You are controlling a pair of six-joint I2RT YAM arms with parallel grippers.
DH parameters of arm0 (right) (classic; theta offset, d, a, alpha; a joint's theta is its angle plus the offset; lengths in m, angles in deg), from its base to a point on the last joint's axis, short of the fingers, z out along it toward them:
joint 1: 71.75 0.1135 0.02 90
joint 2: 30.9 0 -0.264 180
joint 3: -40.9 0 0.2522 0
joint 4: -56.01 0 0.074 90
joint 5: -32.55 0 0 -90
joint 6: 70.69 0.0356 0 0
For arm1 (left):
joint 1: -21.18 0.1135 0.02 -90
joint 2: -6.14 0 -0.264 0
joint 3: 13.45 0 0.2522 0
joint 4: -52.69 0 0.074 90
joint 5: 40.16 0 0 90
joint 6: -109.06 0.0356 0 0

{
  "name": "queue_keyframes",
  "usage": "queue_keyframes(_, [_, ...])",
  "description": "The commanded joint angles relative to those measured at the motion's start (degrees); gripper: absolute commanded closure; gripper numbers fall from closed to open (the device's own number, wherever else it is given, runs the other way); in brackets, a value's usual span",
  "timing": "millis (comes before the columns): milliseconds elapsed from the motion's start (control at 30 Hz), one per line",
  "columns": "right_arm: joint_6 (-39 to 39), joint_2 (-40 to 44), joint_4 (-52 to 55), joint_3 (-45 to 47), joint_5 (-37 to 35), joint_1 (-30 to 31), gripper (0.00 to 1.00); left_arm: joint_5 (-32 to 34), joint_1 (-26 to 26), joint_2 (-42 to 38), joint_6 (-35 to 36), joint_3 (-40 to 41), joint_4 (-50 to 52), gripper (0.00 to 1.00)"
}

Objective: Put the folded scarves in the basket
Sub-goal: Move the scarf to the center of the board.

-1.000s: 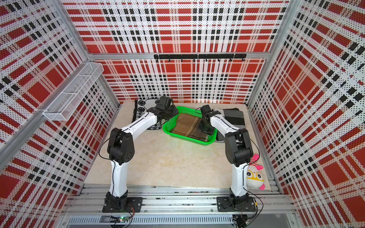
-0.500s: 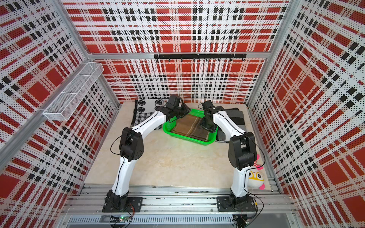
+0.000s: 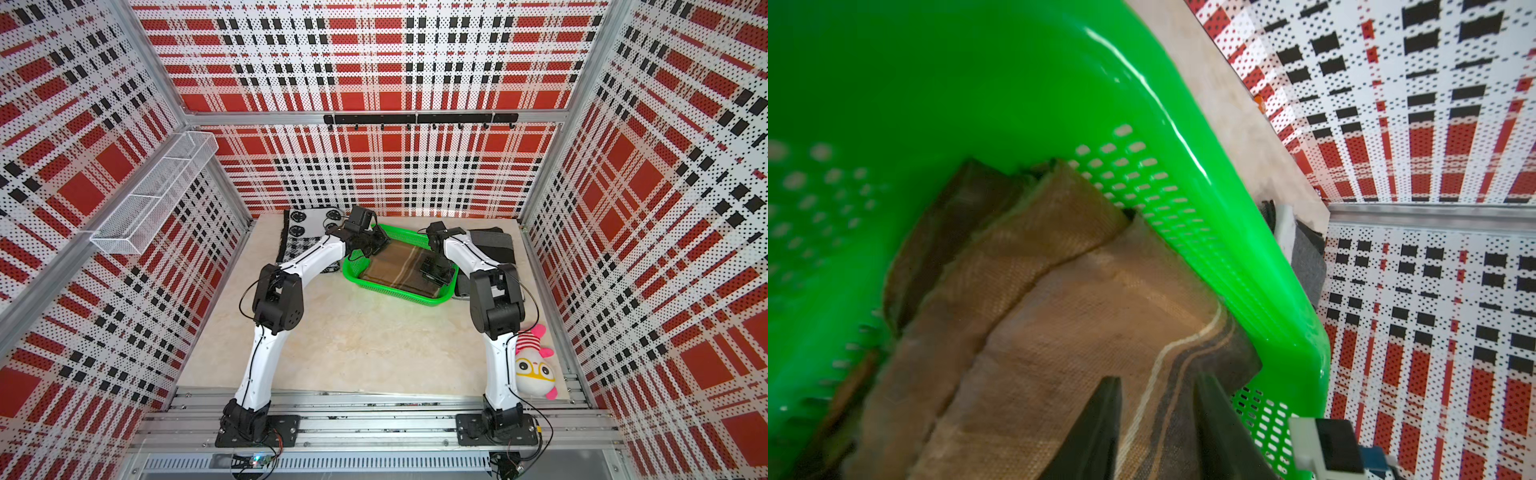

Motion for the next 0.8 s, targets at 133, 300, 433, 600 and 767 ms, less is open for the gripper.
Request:
queue_keyframes(133, [-2.6, -0.1, 1.3, -2.0, -0.6, -0.3, 0.65, 4.2, 5.7, -8.6, 2.4, 1.7, 0.4, 0.64])
queue_keyframes(300, [-5.1, 4.2, 0.8, -4.0, -1.4, -0.2, 0.44, 6.9, 13.8, -7.9, 2.6, 2.6, 0.6, 0.63])
queue_keyframes(433, [-7.9, 5.4, 0.2, -5.8, 0.6, -0.2, 0.4, 8.2, 18.6, -2.7, 3.3, -2.5, 0.9, 0.64])
queue_keyframes(600, [-10.4, 5.4, -0.7, -7.1, 3.9, 0.4, 0.39, 10.5, 22.9, 5.3, 4.7, -11.4, 4.0, 0.64])
queue_keyframes(767, [-13.5, 5.2, -0.5, -9.8, 4.6, 1.8, 0.35, 12.9, 25.5, 7.0, 5.7, -8.1, 5.5, 0.66])
